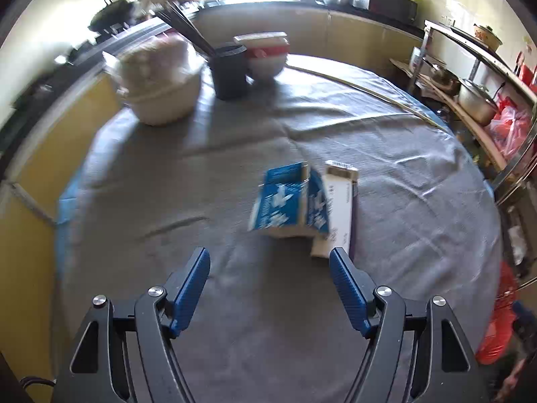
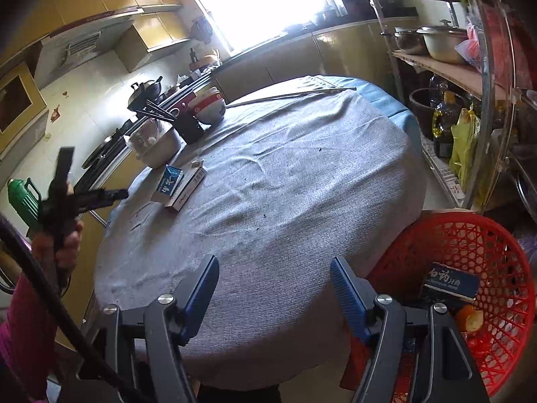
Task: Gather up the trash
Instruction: 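Grasp the blue milk carton with the left tool and lift it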
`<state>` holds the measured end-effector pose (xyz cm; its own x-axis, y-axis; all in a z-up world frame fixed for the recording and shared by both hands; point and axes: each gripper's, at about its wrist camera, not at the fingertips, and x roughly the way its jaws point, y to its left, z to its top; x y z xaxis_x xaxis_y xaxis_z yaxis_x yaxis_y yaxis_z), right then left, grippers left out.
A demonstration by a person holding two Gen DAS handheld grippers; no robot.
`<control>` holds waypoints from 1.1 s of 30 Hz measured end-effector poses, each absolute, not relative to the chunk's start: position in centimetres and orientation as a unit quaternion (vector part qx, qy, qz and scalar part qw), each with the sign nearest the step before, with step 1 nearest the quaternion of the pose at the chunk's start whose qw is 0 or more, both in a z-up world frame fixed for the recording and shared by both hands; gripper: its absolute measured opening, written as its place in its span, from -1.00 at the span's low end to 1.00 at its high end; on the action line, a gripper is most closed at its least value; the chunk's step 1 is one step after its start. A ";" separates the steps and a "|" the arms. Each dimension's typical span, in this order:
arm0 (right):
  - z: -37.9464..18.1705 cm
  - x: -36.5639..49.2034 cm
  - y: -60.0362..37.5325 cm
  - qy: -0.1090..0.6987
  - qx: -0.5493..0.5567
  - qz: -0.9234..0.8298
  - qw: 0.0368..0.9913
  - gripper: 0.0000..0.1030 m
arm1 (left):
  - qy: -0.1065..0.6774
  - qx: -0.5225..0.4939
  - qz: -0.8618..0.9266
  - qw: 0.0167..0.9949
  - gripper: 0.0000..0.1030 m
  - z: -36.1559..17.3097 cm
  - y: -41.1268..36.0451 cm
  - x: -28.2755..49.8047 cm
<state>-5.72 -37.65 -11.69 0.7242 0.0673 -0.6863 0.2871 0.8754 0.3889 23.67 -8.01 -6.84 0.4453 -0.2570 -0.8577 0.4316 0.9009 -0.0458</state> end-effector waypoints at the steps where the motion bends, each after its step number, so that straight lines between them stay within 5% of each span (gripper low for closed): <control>1: -11.8 -5.7 -37.8 0.367 0.244 -0.062 0.896 0.41 | 0.494 0.084 -0.209 0.840 0.44 -7.2 -8.3 24.4; 15: -12.6 -3.1 -37.5 0.382 0.240 -0.051 0.891 0.41 | 0.550 0.022 -0.221 0.805 0.44 -11.9 -11.1 30.2; 18: -12.2 -1.4 -36.8 0.385 0.231 -0.045 0.892 0.41 | 0.542 0.008 -0.219 0.811 0.18 -12.1 -10.5 30.2; 33: -11.3 19.0 -27.7 0.457 0.222 -0.006 0.861 0.41 | 0.496 -0.003 -0.181 0.849 0.09 -9.9 -2.2 24.5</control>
